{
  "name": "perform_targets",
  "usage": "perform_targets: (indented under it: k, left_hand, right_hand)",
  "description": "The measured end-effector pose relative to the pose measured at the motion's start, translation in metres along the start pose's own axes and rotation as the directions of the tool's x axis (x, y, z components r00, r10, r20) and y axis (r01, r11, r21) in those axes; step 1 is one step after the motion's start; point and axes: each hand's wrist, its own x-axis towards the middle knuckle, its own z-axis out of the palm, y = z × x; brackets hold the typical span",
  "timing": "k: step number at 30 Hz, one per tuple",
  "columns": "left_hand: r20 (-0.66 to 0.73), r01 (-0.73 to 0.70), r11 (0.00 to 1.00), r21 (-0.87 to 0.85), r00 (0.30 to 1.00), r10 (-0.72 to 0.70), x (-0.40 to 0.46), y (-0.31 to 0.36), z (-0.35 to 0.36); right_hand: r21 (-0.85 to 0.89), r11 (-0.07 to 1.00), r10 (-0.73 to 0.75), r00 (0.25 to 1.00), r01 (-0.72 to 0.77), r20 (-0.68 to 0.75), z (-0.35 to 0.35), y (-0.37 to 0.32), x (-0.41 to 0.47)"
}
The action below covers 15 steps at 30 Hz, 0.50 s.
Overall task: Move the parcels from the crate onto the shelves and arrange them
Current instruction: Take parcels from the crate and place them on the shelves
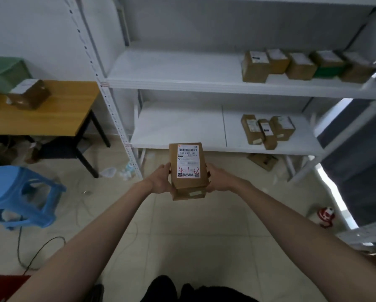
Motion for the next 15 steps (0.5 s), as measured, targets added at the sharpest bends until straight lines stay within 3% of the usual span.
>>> perform_targets:
  k: [15]
  left_hand:
    - [0.163,-0.216,0.976,0.034,0.964,0.208,0.196,0.084,0.0]
  right_hand:
    - [0.161,0.966,0.219,0.971,-0.201,-0.098,-0.106,0.085,0.06]
